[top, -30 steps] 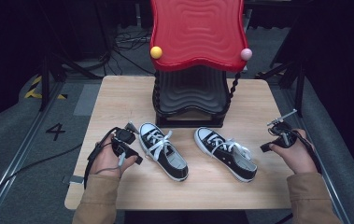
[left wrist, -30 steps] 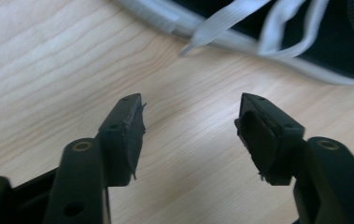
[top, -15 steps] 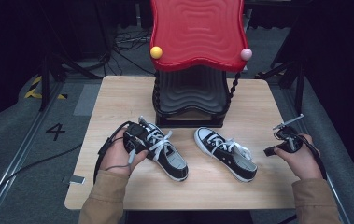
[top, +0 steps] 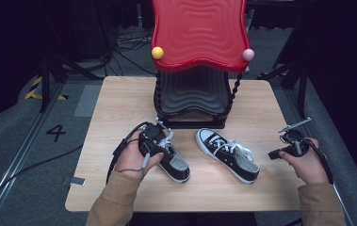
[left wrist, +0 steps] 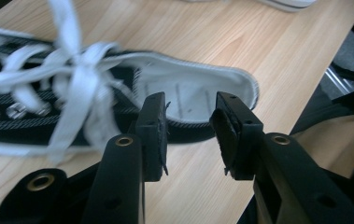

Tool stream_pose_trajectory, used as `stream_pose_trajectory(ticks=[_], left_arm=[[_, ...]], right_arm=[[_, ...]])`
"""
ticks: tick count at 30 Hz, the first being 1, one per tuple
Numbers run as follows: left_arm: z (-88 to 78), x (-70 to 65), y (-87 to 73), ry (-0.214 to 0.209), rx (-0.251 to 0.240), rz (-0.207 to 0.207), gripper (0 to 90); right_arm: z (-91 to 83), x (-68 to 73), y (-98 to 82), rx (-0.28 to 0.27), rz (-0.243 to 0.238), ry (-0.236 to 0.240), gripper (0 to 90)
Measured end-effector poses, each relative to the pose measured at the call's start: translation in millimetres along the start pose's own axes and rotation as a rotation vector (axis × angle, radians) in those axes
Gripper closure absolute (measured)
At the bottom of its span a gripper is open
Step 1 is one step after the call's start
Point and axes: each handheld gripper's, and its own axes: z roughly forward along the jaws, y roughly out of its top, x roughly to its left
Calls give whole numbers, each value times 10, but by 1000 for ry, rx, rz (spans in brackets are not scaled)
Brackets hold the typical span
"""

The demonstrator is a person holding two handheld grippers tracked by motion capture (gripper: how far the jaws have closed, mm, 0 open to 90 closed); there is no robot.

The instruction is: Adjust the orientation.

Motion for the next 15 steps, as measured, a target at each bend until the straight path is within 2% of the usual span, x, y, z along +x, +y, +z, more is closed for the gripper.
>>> stream_pose_trajectory(ticks=[3, 4, 5, 9, 12, 15], left_arm=[[74, -63, 38, -26, -29, 24, 743], [102, -82, 49, -36, -35, 34, 814], [122, -97, 58, -35, -31, 44, 814], [253, -166, 89, -13, 27, 83, 897], [325, -174, 107, 17, 67, 79, 899], [413, -165, 117, 26, 120, 80, 900]], right_arm=[[1, 7, 2, 0, -8, 2, 809], [4, 9, 3, -1, -8, 3, 809], [4, 9, 3, -1, -8, 3, 809], [16, 21, 8, 3, -19, 10, 813], [21, 31, 11, 6, -19, 9, 810], [34, 40, 16, 8, -24, 10, 806]])
